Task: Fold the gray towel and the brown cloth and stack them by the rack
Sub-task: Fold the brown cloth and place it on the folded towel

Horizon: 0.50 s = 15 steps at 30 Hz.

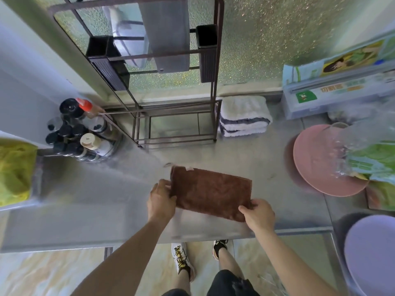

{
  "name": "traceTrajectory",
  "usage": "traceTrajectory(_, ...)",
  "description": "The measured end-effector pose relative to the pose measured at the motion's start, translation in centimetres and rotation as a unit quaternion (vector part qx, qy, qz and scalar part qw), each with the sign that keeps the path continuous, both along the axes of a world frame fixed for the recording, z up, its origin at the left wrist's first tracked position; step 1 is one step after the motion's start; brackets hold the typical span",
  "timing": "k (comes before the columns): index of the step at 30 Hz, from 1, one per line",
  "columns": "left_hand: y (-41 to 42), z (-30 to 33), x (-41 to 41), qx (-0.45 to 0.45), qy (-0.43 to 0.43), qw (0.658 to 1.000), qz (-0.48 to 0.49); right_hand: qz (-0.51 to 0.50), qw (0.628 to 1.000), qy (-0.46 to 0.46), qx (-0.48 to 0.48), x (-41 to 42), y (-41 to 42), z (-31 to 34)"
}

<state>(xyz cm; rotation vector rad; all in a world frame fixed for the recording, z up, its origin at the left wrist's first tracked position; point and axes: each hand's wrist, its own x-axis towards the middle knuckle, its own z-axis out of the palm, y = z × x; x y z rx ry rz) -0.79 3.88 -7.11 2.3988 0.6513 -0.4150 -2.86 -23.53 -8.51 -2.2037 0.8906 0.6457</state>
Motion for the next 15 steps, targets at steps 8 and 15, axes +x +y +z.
traceTrajectory(8, 0.6, 1.9, -0.5, 0.090, -0.190, 0.936, -0.282, -0.286, 0.899, 0.142, 0.300, -4.1, 6.5, 1.2)
traceTrajectory(15, -0.4, -0.1, -8.8, 0.038, -0.157, 0.900, -0.404, -0.276, 0.869, 0.156, 0.380, -5.8, 10.2, 3.8)
